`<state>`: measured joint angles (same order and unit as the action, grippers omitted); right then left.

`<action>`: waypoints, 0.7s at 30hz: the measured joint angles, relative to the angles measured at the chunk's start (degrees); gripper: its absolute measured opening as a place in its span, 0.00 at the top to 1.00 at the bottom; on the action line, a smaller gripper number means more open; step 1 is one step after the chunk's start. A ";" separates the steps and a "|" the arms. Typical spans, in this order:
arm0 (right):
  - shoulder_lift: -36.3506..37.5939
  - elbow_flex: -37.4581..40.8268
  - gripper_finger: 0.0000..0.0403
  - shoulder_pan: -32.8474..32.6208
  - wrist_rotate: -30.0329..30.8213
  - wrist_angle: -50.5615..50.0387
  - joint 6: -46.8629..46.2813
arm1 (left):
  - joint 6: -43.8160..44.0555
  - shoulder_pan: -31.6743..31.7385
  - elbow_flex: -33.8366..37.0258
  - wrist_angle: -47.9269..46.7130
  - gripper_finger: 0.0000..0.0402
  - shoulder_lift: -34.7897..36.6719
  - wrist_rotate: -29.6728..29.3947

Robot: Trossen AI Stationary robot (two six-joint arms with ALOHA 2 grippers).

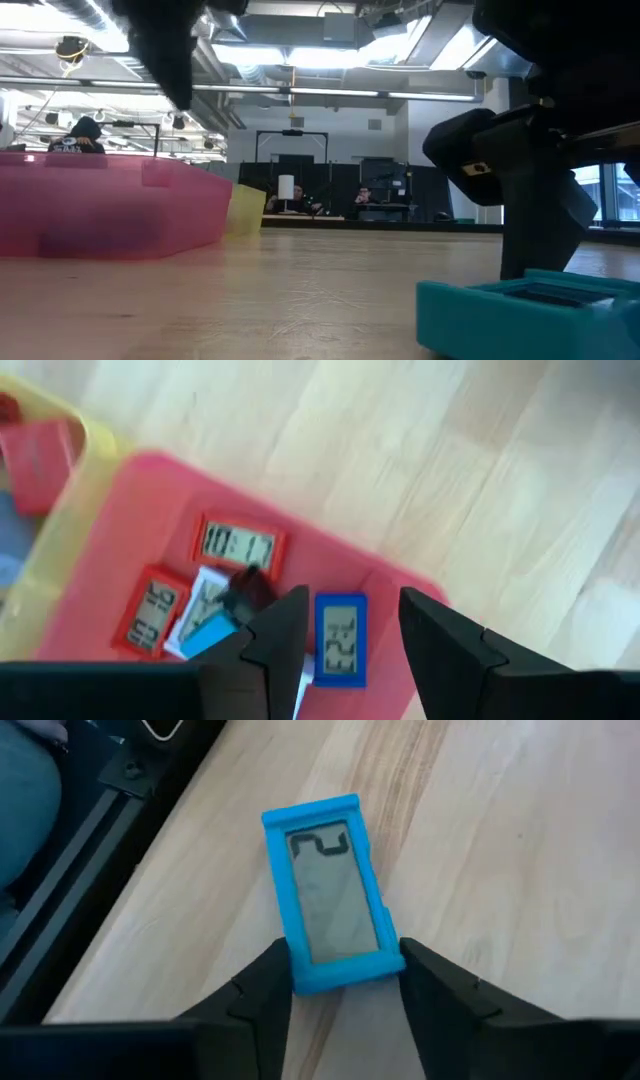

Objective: Pick & Place Office items
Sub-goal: Put the light blue timer into the red bin

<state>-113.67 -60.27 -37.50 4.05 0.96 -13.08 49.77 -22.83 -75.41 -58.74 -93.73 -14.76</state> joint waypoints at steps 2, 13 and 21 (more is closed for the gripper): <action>0.33 -0.01 0.62 0.00 0.28 -0.67 -2.52 | 0.44 -0.10 -1.37 0.02 0.62 0.00 -2.09; 11.67 0.26 0.59 -0.63 15.81 -15.05 -12.84 | 0.17 -2.36 -4.01 8.87 0.64 0.00 -17.69; 21.56 0.22 0.59 -1.06 30.07 -16.75 -17.85 | -5.93 -3.52 -4.01 24.51 0.64 0.00 -17.60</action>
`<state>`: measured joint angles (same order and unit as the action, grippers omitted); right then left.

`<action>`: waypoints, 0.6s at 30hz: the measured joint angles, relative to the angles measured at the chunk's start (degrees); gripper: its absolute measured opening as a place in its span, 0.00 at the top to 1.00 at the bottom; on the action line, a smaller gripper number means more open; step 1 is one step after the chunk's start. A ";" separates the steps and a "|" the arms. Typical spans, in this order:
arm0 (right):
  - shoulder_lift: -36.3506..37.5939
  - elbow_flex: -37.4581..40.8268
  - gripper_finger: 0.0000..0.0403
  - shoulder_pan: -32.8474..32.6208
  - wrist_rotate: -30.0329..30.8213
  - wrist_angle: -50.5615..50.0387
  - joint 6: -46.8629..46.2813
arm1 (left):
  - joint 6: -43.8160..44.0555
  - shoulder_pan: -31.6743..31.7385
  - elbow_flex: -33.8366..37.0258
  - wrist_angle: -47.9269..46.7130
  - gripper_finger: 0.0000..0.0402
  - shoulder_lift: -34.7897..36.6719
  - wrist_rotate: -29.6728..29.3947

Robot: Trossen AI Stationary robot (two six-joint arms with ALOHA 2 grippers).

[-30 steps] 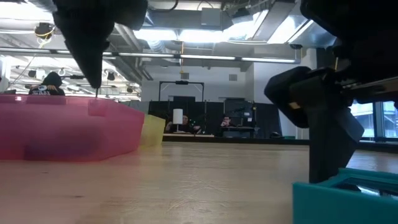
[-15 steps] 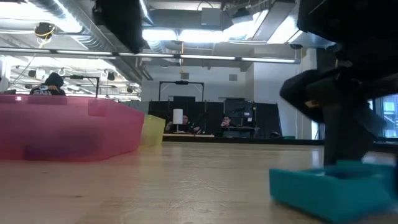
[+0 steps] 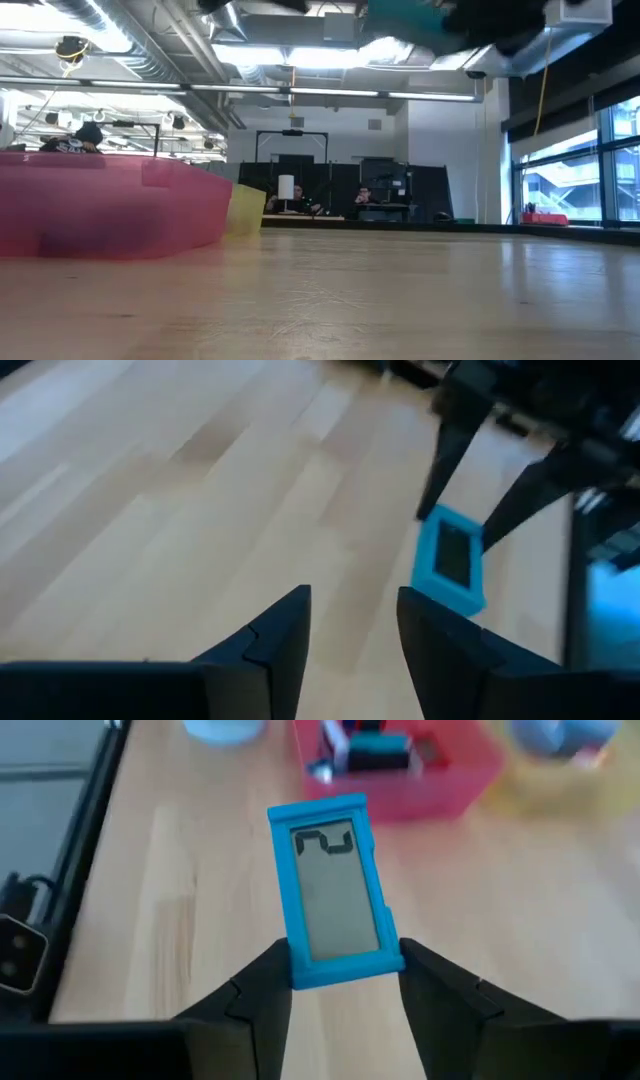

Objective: Pick & Place Office items
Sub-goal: Put the light blue timer into the red bin

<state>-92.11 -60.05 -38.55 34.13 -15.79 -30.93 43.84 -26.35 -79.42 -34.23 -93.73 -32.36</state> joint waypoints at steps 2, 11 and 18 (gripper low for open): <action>1.52 -0.02 0.59 -0.48 2.47 0.56 2.36 | -0.09 0.06 0.00 3.72 0.62 0.00 -0.02; 2.77 -0.04 0.59 -1.70 16.33 0.41 17.06 | -0.35 0.58 0.00 11.82 0.49 0.00 0.99; 2.77 -0.04 0.59 -1.60 23.48 4.57 26.48 | 3.27 2.02 0.02 12.26 0.40 0.00 0.98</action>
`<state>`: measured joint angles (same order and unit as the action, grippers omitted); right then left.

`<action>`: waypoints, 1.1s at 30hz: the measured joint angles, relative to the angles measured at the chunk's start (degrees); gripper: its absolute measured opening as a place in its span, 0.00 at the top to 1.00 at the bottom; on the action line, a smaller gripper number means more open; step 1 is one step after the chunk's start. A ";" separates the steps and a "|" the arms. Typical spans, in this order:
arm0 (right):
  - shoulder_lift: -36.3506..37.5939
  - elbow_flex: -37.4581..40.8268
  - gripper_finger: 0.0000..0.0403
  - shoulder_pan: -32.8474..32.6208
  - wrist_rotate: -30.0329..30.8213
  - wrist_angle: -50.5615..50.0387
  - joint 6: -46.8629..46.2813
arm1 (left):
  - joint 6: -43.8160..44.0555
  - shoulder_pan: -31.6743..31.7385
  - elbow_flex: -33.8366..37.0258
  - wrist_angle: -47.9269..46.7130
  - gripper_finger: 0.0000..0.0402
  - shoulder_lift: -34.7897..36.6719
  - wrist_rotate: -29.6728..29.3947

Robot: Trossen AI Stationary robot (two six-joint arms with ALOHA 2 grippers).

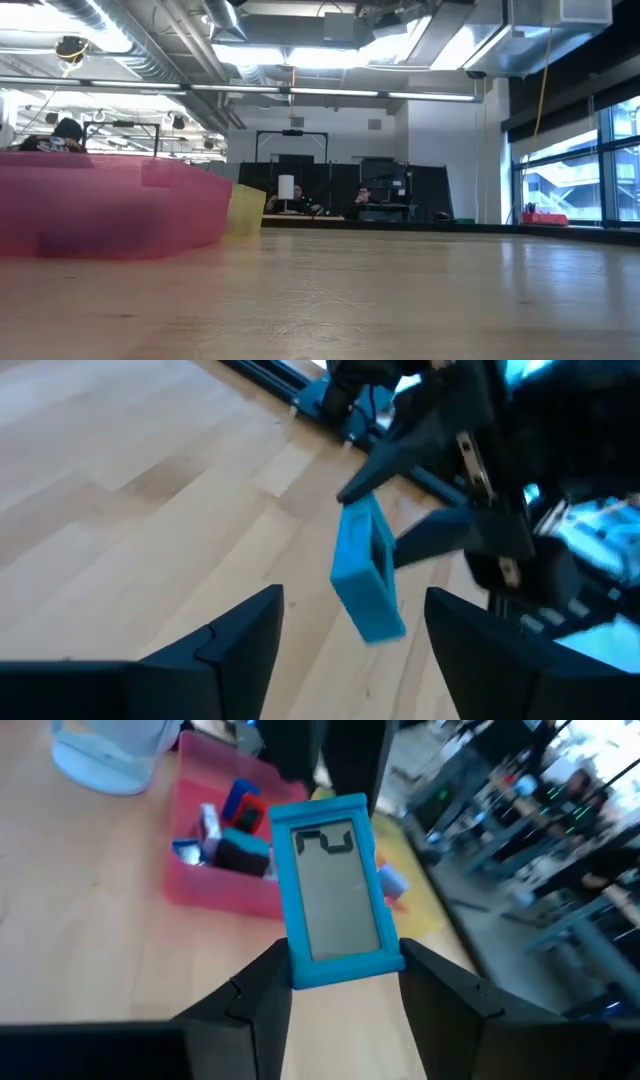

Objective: Pick & Place Office items
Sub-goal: Put the light blue timer into the red bin

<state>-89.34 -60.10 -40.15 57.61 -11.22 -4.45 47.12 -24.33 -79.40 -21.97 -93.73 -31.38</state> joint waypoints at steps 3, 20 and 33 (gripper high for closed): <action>0.00 0.00 0.59 0.31 2.14 2.80 4.66 | 1.39 0.84 0.00 2.27 0.39 0.00 0.66; 0.00 0.00 0.59 1.11 12.09 5.67 18.65 | 1.61 2.86 0.02 8.02 0.51 0.00 4.07; 0.00 0.00 0.59 1.11 12.61 5.68 18.65 | -1.22 3.30 0.02 7.66 0.75 0.00 4.29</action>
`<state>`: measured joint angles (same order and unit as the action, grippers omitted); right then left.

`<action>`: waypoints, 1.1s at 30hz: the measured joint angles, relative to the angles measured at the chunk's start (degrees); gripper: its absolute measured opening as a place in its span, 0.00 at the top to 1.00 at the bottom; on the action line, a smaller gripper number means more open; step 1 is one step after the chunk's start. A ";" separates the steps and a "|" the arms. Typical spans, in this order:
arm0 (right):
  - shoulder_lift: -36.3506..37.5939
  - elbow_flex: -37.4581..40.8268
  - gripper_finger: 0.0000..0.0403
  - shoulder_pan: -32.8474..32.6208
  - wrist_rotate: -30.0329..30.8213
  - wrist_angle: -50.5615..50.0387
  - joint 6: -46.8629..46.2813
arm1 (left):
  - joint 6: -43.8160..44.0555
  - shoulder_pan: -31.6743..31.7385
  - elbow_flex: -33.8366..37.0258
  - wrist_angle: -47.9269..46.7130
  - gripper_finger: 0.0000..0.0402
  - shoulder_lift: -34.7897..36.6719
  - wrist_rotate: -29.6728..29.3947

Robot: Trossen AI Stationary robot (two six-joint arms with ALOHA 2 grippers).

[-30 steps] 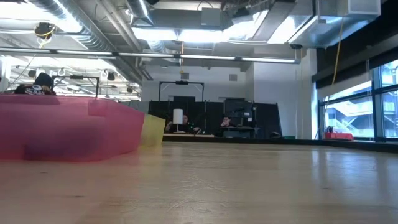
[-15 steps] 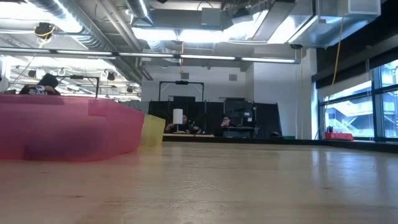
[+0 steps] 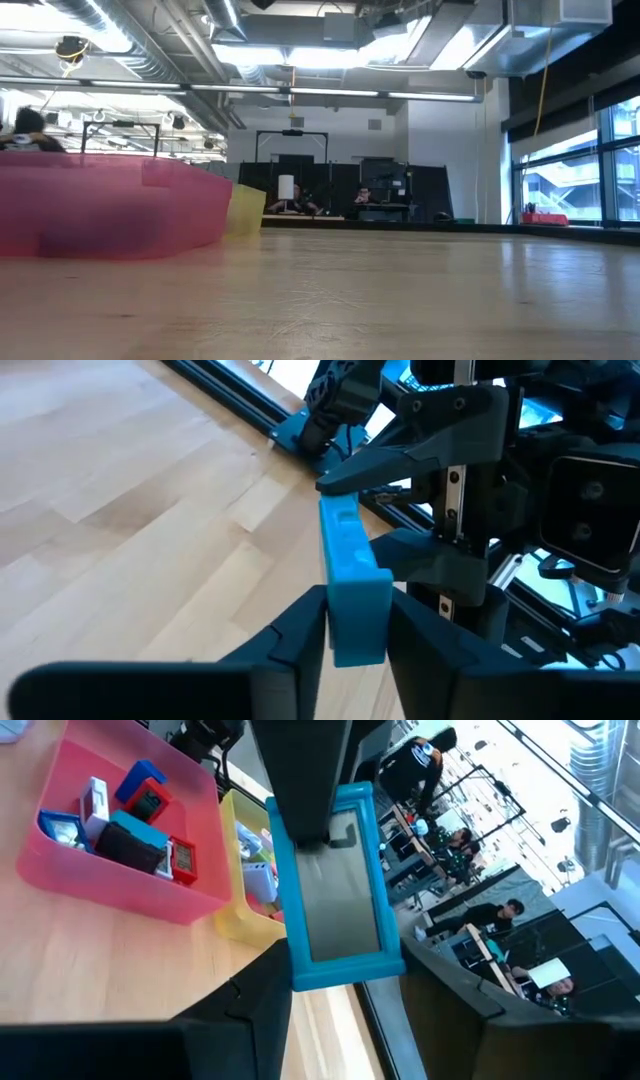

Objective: Pick & Place Office items
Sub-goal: Put the light blue timer into the red bin

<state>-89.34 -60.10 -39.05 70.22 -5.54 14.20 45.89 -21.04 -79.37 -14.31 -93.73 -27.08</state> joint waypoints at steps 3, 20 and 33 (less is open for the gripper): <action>0.02 0.00 0.58 0.00 -0.28 -0.02 -0.69 | 0.04 -0.02 0.02 -0.02 0.80 0.00 -0.40; 0.26 -0.02 0.29 -0.34 -2.15 -1.29 -9.25 | -3.22 2.11 -0.02 -5.21 0.81 0.93 -0.93; 3.89 -0.04 0.26 -1.00 -28.06 -20.67 -33.30 | 8.72 13.16 0.70 -49.27 0.81 6.91 -10.48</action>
<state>-85.45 -60.14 -40.05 42.16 -26.21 -19.11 54.61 -7.88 -78.68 -63.57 -86.83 -37.56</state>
